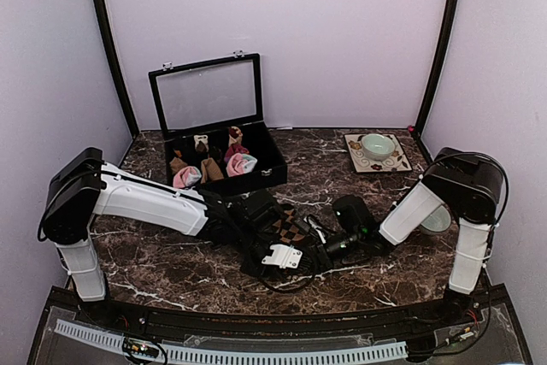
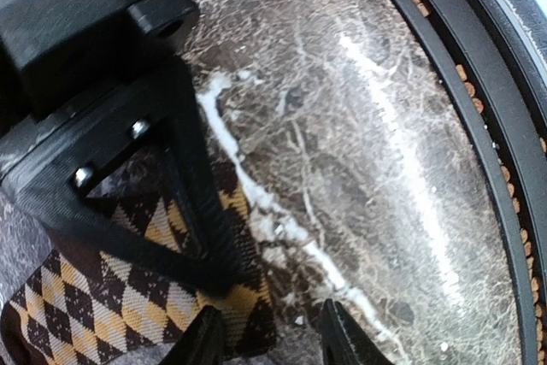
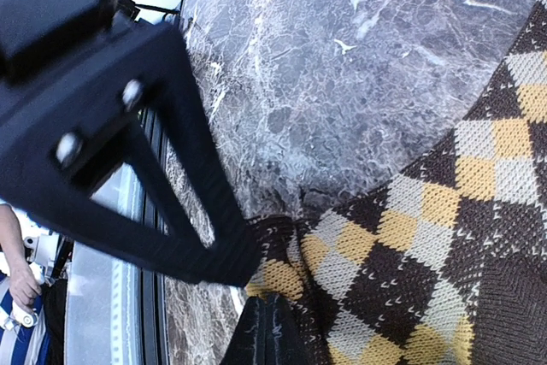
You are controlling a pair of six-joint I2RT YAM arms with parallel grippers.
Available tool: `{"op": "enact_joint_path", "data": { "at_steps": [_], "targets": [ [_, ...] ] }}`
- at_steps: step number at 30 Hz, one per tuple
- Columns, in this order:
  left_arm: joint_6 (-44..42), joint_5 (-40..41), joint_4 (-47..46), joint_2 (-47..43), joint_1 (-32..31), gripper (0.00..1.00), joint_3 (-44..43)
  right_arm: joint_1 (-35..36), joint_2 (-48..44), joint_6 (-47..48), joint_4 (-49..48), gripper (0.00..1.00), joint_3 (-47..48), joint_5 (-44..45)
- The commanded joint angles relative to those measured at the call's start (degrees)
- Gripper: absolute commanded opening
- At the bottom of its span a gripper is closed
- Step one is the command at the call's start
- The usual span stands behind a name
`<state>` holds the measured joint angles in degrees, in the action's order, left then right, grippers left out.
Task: Roll the socks
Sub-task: Roll the sock at the center of the board.
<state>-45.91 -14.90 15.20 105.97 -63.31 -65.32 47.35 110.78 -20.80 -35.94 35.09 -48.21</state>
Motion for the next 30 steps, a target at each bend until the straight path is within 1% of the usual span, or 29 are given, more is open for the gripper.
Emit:
{"op": "enact_joint_path", "data": {
  "at_steps": [1,7,14,15,16,17,18,19,23,25,26,28,29,30],
  "targets": [
    [0.1,0.3,0.2,-1.0,-0.7,0.42,0.7,-1.3,6.3,-0.1,14.9,0.00,-3.0,8.9],
    [1.0,3.7,-1.2,2.3,-0.6,0.42,-0.5,-1.3,6.2,-0.6,14.2,0.00,-3.4,8.7],
    [1.8,7.4,-2.8,4.0,-0.6,0.41,-0.3,-1.3,6.5,-0.8,13.4,0.00,-3.7,8.2],
    [1.8,7.7,-2.6,4.4,-0.5,0.39,-0.5,-1.2,6.5,-0.9,13.4,0.00,-3.7,8.1],
    [1.8,7.8,-2.3,4.8,-0.5,0.33,-0.8,-1.3,6.5,-0.9,13.2,0.00,-3.6,8.0],
    [1.7,7.7,-1.8,5.3,-0.5,0.22,-1.0,-1.3,6.6,-1.0,13.0,0.00,-3.7,7.8],
    [1.6,7.8,-1.3,6.0,-0.5,0.08,-1.3,-1.3,6.5,-1.1,12.7,0.00,-3.8,7.7],
    [1.6,7.9,-1.0,6.6,-0.4,0.00,-1.5,-1.3,6.4,-1.2,12.5,0.00,-3.9,7.6],
    [1.8,7.5,0.4,8.1,0.5,0.00,-1.8,-1.3,5.0,-1.4,11.5,0.00,-4.3,7.2],
    [2.4,5.6,2.4,8.9,1.5,0.00,-2.6,-1.4,3.6,-1.1,11.5,0.01,-4.7,8.3],
    [2.8,3.8,3.7,9.3,2.1,0.00,-3.3,-1.3,2.9,-0.9,11.8,0.06,-4.8,9.1],
    [3.6,-0.4,6.8,10.1,3.9,0.00,-4.6,-1.3,1.0,-0.2,12.3,0.51,-5.2,10.5],
    [3.9,-2.8,8.3,10.5,4.9,0.00,-5.3,-1.3,-0.2,0.1,12.6,0.93,-5.5,11.3],
    [4.1,-5.4,10.0,11.1,6.0,0.00,-6.0,-1.4,-1.1,0.4,12.5,0.99,-5.9,11.9]
  ]
}}
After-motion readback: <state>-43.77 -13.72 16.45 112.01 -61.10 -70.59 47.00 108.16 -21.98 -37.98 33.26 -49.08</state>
